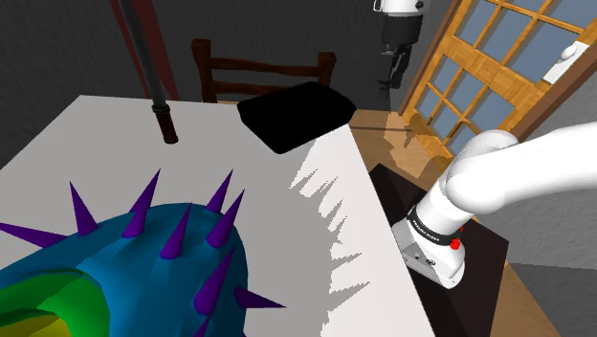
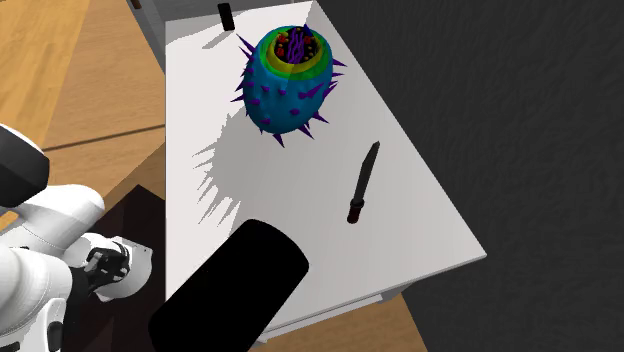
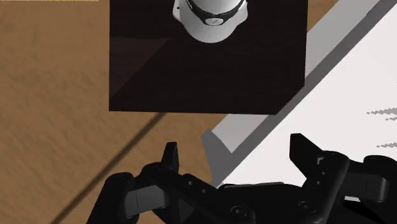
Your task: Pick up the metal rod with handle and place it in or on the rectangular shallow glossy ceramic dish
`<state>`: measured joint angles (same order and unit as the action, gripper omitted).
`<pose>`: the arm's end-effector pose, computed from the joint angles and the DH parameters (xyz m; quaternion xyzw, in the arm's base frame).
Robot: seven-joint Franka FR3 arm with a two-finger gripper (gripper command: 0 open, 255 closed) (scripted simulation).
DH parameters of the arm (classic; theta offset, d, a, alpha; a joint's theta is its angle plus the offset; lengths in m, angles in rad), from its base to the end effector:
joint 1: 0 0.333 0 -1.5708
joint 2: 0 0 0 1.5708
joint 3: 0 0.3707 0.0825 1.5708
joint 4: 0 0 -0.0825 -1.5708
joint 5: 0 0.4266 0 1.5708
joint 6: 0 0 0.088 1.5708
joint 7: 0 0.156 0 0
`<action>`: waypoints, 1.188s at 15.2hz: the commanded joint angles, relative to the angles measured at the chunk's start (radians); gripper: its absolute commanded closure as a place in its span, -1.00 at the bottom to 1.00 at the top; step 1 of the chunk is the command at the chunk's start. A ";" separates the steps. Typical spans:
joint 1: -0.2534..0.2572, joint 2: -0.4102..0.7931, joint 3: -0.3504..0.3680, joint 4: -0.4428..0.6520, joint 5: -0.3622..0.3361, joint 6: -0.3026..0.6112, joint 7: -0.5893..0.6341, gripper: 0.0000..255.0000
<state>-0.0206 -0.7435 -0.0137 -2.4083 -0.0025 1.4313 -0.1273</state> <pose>0.2916 -0.0112 0.5317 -0.9920 -0.0485 0.1159 0.0125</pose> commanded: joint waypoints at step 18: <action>0.008 0.298 0.316 0.213 0.379 0.155 0.690 -1.00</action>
<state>-0.0094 -0.4838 0.2845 -2.2275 0.3625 1.5708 0.5185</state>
